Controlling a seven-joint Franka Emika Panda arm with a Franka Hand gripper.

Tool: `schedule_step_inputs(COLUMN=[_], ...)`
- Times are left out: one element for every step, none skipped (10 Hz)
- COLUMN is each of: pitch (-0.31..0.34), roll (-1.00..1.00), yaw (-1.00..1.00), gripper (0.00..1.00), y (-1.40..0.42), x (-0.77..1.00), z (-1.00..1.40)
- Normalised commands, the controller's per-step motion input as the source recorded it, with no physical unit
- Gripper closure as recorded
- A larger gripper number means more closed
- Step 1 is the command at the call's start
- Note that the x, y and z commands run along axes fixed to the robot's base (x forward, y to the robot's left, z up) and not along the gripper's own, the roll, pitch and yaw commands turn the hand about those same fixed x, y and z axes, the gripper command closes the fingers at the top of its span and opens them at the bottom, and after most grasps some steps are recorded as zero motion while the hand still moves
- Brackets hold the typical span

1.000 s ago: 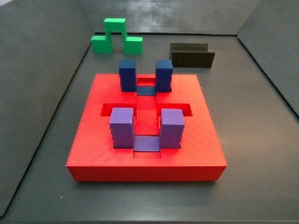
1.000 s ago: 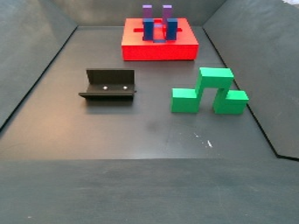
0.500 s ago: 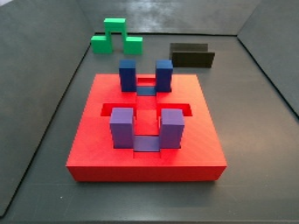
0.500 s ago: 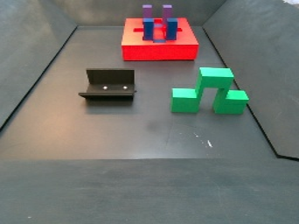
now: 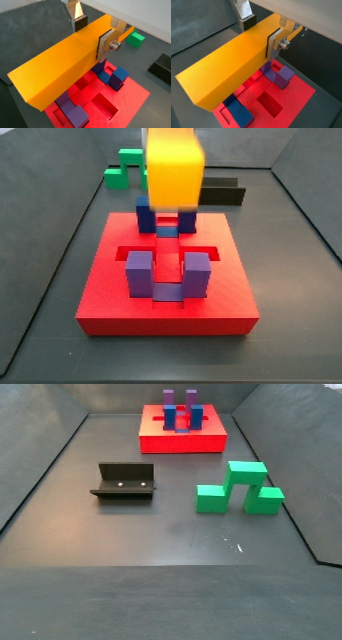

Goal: Pick up the yellow object. Move up. Move to above the board. Insert the yellow object.
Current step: Insert the yellow object.

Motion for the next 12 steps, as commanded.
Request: schedule_step_inputs(pitch=[-0.14, -0.049, 0.0, 0.0, 0.0, -0.039, -0.079, -0.086, -0.083, -0.004, 0.0, 0.0], roll=[0.02, -0.05, -0.12, -0.07, 0.0, 0.12, 0.06, 0.01, 0.03, 0.0, 0.02, 0.09], yaw=[0.03, -0.12, -0.33, -0.29, -0.2, -0.11, 0.0, 0.0, 0.02, 0.13, 0.15, 0.08], gripper=[1.0, 1.0, 1.0, 1.0, 1.0, 1.0, 1.0, 1.0, 1.0, 1.0, 1.0, 1.0], y=[0.0, 0.01, 0.19, 0.25, 0.22, 0.12, -0.01, -0.09, -0.21, -0.23, -0.09, 0.0], x=[0.01, 0.11, 0.27, 0.14, 0.07, 0.0, -0.21, -0.23, -0.12, 0.05, 0.26, 0.24], z=[-0.95, -0.85, -0.61, -0.39, -0.33, -0.39, -0.35, -0.27, -0.21, -0.18, -0.21, -0.24])
